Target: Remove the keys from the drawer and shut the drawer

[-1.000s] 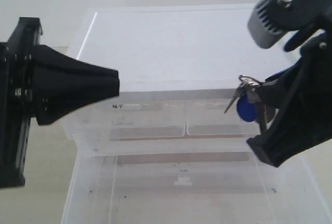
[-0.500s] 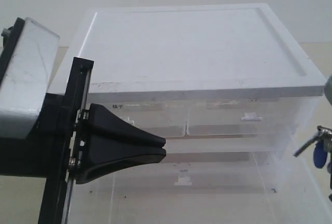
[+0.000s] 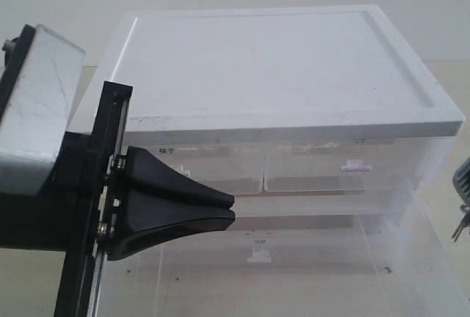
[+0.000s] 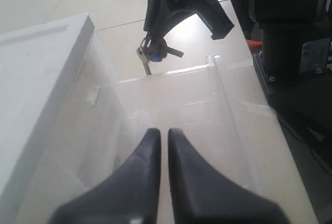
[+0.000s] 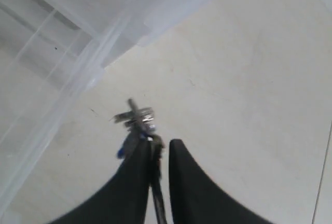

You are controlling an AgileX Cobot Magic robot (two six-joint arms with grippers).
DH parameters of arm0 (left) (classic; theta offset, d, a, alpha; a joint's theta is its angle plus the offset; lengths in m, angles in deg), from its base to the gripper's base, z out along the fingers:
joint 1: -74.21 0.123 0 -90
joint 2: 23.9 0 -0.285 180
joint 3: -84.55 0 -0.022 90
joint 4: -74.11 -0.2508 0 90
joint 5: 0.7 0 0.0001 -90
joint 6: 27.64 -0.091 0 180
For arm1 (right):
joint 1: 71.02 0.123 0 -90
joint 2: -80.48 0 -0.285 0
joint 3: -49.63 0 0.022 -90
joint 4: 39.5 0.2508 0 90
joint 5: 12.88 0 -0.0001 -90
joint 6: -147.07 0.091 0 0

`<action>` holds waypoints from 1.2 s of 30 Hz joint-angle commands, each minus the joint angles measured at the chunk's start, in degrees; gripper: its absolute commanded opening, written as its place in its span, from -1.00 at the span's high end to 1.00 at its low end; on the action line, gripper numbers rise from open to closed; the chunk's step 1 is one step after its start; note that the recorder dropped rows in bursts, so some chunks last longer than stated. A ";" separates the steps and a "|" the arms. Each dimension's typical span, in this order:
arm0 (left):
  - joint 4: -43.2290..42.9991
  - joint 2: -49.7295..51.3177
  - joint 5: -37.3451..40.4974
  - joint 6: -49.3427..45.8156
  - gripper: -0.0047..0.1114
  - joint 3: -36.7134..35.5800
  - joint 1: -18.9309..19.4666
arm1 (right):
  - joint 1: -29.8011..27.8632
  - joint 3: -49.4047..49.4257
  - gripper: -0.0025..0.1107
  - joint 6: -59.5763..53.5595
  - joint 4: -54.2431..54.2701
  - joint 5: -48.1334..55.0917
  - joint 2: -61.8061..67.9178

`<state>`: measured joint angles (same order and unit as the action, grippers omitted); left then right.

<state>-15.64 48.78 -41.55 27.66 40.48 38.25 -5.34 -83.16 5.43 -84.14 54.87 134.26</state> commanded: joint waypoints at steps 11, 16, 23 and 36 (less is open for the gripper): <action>-1.82 -0.52 -9.24 4.31 0.84 0.25 -0.39 | -0.02 -0.71 0.45 4.86 -6.95 0.59 -0.05; -2.32 -1.76 -10.59 6.52 0.84 0.25 -5.76 | -0.02 -1.64 0.45 5.23 -6.99 0.46 -0.05; -9.67 1.99 4.66 18.80 0.84 0.13 -21.51 | -0.02 -1.64 0.45 5.15 -6.99 0.58 -0.05; -9.90 13.65 29.43 23.71 0.84 -0.20 -32.78 | -0.02 -1.64 0.45 5.25 -6.12 0.90 -0.05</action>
<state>-25.56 60.33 -18.60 49.37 40.48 5.84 -5.34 -84.41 10.59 -90.30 55.25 134.26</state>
